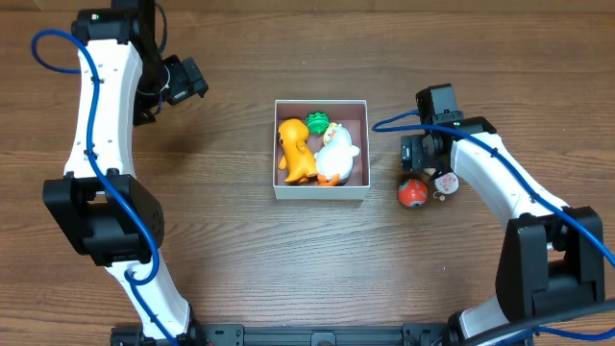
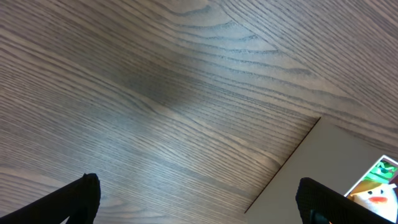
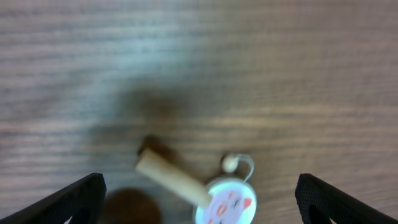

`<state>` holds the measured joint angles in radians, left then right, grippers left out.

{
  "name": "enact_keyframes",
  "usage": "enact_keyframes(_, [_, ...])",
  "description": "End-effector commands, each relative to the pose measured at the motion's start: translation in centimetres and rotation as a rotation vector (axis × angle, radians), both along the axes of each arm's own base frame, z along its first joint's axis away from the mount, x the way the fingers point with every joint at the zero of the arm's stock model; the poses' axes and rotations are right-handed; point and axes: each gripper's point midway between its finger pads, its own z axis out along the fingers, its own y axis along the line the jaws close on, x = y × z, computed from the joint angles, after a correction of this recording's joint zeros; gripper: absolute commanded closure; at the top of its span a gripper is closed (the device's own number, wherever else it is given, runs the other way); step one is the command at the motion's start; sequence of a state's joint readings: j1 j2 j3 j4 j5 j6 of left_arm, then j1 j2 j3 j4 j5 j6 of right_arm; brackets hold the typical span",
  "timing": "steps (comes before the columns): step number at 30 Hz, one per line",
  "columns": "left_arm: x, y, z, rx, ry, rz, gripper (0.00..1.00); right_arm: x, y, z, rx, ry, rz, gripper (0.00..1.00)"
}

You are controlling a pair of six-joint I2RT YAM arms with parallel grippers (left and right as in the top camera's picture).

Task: Pack container
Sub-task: 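Lower the right gripper onto the wooden stick toy and grasp it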

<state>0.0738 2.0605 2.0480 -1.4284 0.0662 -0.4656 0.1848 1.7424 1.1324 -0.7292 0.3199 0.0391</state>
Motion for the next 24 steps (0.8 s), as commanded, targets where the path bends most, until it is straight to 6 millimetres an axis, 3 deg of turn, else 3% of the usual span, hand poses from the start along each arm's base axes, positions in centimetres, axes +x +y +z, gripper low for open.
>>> enact_keyframes(1, [-0.1, 0.0, -0.1, -0.006, 0.002, 0.008, 0.00, 0.8, -0.3, 0.3, -0.072, -0.004, 0.116, 0.00])
enact_keyframes(5, [-0.1, 0.0, -0.1, -0.006, 0.002, 0.008, 0.00, 0.8, 0.0, 0.2, -0.082, 0.022, 0.216, 0.00])
enact_keyframes(17, [-0.1, 0.0, -0.1, -0.006, 0.002, 0.008, 0.00, -1.2, -1.4, -1.3, 0.080, 0.110, 0.165, 0.04])
enact_keyframes(24, [-0.1, 0.0, -0.1, -0.006, 0.002, 0.008, 0.00, -1.8, -0.2, -2.1, 0.169, 0.143, 0.183, 0.05])
